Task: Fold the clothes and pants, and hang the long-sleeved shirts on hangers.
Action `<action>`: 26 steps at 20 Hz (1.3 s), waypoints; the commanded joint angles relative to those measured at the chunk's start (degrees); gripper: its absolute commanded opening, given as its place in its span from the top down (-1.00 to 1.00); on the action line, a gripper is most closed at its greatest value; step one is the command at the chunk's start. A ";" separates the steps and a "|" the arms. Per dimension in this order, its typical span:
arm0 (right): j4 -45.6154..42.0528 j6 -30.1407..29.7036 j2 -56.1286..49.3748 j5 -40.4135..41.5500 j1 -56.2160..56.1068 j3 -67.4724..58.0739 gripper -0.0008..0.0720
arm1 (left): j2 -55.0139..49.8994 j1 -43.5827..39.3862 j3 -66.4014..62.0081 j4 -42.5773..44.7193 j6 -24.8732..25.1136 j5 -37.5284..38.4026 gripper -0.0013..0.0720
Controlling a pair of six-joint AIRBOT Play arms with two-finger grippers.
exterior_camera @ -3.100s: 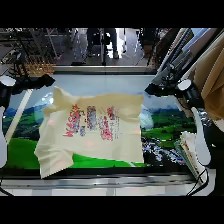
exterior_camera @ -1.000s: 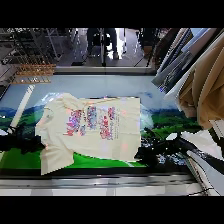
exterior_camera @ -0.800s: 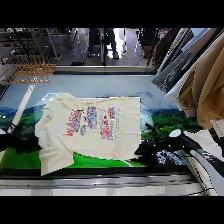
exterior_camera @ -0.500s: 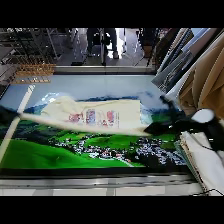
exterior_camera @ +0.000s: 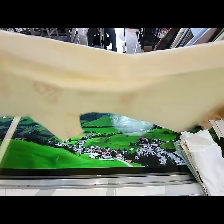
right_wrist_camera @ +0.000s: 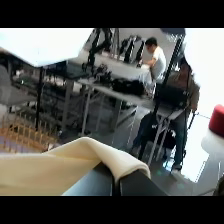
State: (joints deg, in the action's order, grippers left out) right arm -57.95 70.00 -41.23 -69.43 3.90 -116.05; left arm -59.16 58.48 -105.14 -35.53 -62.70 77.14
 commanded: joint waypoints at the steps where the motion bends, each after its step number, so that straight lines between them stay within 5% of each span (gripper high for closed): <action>1: -1.46 0.96 -1.16 4.17 0.02 -4.92 0.96 | -0.50 3.08 -7.39 12.37 -0.63 -1.95 0.96; 5: -2.03 3.21 -11.10 -4.24 0.00 4.94 0.96 | -3.98 -14.40 -5.07 57.96 -7.50 -0.48 0.96; 10: -2.01 3.45 -29.46 -2.21 -0.02 21.18 0.96 | -16.41 -38.10 9.05 88.35 -7.39 -3.37 0.96; 16: -0.17 2.32 -56.22 21.97 -0.02 29.03 0.95 | -42.29 -40.63 12.70 90.31 -7.39 -22.36 0.96; 18: 3.26 2.32 -61.42 28.37 -0.02 28.98 0.95 | -46.75 -40.63 9.62 90.36 -7.37 -23.34 0.96; 21: 4.87 1.01 -62.90 26.77 -0.02 27.15 0.95 | -47.21 -40.61 4.76 90.38 -7.39 -21.73 0.96; 26: 3.37 0.90 -62.71 8.79 0.00 22.43 0.95 | -47.58 -38.64 2.64 93.00 -7.39 -6.01 0.96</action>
State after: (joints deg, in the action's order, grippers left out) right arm -54.39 71.07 -103.24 -51.51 3.88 -91.92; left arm -105.62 18.94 -101.36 55.24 -70.08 62.30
